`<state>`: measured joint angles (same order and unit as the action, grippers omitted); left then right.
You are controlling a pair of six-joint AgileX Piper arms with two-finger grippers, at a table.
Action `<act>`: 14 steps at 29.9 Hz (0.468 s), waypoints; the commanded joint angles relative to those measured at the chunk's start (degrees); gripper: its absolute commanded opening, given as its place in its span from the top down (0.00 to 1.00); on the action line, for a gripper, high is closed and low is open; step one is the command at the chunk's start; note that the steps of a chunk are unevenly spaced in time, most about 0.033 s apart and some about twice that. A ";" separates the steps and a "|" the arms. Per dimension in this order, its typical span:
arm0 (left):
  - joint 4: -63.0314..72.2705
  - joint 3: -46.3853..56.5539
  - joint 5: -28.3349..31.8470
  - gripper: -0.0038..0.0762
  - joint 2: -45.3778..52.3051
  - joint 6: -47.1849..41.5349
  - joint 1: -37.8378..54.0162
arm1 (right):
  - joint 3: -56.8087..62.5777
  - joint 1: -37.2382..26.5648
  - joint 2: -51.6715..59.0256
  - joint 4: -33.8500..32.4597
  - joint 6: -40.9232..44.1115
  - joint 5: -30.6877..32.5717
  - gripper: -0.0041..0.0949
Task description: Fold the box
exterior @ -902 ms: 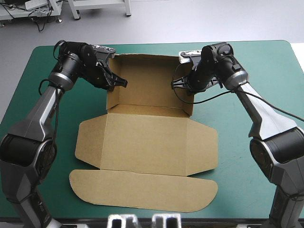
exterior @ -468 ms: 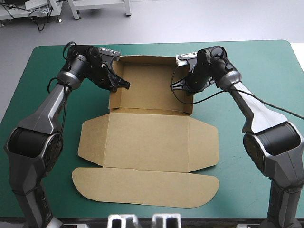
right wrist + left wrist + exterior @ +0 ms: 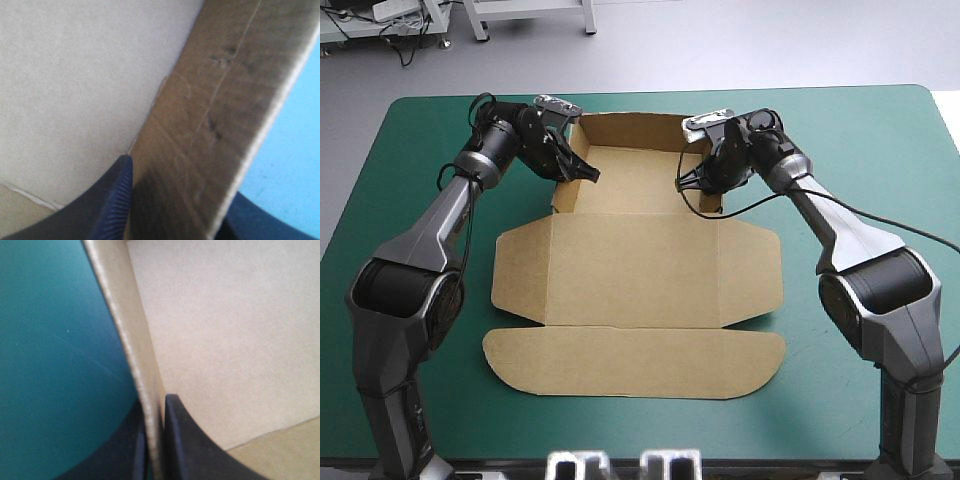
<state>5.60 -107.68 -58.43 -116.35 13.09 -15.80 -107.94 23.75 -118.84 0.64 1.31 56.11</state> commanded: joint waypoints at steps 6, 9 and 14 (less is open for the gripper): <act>2.93 -1.05 2.57 0.58 1.47 7.79 -0.51 | -2.40 0.68 3.34 0.16 -1.31 -10.66 0.52; 1.11 -1.05 2.71 0.41 1.47 7.79 -0.03 | -2.40 0.68 3.45 -1.32 -1.31 -11.21 0.52; 0.39 -1.05 2.83 0.33 1.47 7.79 1.17 | -2.40 0.68 3.45 -3.15 -1.31 -11.71 0.52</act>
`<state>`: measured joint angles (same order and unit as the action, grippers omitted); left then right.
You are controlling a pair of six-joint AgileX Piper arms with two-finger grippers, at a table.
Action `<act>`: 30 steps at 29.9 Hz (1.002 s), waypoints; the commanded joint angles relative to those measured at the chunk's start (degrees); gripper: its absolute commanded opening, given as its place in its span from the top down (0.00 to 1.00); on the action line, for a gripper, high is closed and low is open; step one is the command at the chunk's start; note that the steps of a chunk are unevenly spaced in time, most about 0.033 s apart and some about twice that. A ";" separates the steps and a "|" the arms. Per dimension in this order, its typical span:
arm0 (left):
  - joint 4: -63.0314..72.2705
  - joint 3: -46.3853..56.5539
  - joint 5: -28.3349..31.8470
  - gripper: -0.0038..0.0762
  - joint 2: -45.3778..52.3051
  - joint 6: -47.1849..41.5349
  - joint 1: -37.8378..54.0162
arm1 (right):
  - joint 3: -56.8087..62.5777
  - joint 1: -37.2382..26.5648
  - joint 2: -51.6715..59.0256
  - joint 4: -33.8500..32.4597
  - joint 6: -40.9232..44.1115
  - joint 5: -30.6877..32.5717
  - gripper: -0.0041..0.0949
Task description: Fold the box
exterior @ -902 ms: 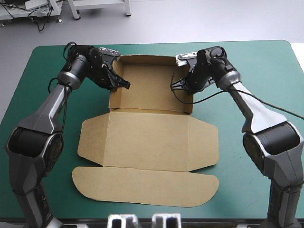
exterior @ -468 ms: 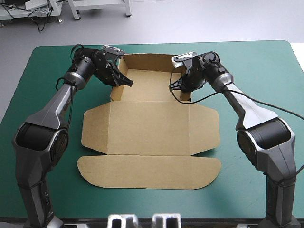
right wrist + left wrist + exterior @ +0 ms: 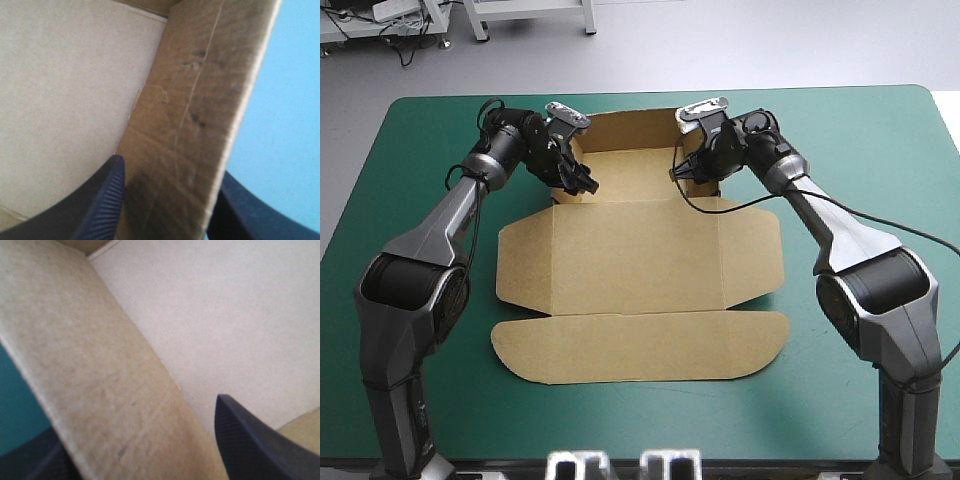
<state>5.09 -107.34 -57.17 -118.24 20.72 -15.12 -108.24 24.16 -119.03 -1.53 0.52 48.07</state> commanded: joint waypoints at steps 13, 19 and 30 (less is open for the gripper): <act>-1.52 -1.60 2.14 0.33 3.57 -0.34 1.10 | -2.11 -0.62 3.52 -0.26 7.64 -12.12 0.52; -0.99 -3.45 4.23 0.33 3.80 -0.70 1.92 | -2.11 -1.84 3.63 -0.87 7.79 -11.89 0.52; -0.21 -14.58 -3.94 0.33 4.52 -4.00 1.92 | -2.11 -1.99 7.62 -0.87 7.60 -11.64 0.52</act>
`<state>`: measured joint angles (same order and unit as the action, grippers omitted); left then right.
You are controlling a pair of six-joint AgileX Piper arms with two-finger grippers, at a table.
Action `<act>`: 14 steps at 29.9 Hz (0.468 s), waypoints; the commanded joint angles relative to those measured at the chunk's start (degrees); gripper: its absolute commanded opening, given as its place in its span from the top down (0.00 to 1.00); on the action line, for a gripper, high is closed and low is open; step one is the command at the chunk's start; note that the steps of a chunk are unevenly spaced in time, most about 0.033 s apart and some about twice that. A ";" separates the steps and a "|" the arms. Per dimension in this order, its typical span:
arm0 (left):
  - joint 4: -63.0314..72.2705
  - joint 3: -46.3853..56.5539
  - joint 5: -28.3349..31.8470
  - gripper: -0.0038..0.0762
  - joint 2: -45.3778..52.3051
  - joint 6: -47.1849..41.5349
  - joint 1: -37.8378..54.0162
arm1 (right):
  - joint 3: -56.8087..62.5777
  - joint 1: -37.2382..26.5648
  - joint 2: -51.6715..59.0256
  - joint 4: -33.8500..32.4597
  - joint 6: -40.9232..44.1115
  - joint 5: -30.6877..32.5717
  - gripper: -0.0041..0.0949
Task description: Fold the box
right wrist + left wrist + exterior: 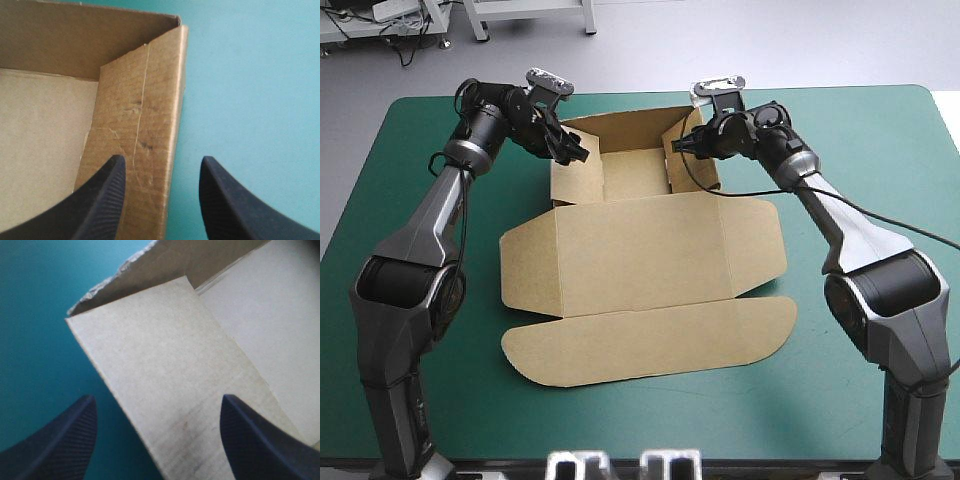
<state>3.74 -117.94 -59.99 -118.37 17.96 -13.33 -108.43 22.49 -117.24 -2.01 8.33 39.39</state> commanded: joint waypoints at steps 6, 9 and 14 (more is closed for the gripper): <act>1.02 -5.28 -11.97 0.36 7.85 -5.34 0.14 | -1.91 -0.32 9.16 0.48 -0.21 1.51 0.52; 2.22 -4.35 -14.07 0.48 10.70 -5.61 0.14 | -1.91 -0.32 9.88 2.01 -0.21 7.75 0.52; 9.83 -3.88 -14.07 0.76 17.49 -5.02 -0.12 | -1.91 -0.32 9.39 2.01 -0.21 12.90 0.53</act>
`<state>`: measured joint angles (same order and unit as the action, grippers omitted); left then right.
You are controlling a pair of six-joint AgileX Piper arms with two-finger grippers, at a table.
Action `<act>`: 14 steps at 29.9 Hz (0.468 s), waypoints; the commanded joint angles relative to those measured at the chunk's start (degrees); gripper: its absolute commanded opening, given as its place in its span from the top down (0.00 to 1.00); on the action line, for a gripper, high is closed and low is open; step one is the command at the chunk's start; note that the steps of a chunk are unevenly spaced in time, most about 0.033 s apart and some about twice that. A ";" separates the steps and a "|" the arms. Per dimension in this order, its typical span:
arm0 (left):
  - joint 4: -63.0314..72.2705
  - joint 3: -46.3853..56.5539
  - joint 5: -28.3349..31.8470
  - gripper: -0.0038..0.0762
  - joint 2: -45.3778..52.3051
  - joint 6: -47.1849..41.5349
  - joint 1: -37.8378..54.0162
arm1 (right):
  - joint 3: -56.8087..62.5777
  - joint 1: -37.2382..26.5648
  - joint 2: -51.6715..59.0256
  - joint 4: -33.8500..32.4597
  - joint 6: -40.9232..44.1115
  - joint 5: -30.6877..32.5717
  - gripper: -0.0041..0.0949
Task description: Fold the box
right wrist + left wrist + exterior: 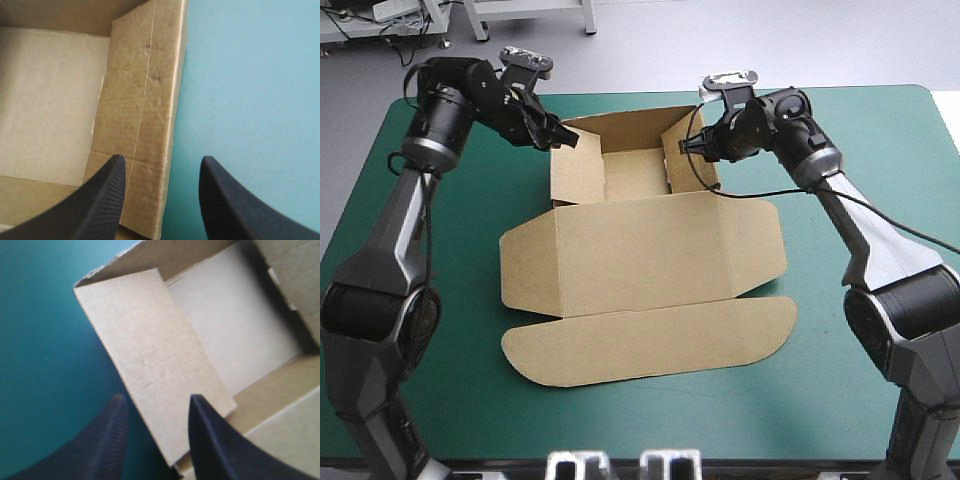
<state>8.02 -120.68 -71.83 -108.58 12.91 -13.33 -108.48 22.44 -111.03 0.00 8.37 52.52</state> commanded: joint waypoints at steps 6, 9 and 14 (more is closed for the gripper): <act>7.15 2.05 -2.22 0.96 16.43 1.26 -0.12 | -1.86 -0.40 0.85 2.14 -2.99 -2.88 0.53; 6.90 5.68 -2.22 0.96 20.89 1.49 -0.12 | -1.86 -1.12 -0.80 4.39 -4.65 -4.17 0.53; 6.76 12.46 -2.22 0.96 27.61 1.95 -0.12 | -1.86 -2.68 -3.10 7.88 -7.76 -5.55 0.55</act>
<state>13.69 -110.14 -71.94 -86.40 14.66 -13.33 -108.48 21.14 -116.34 5.56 3.09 50.24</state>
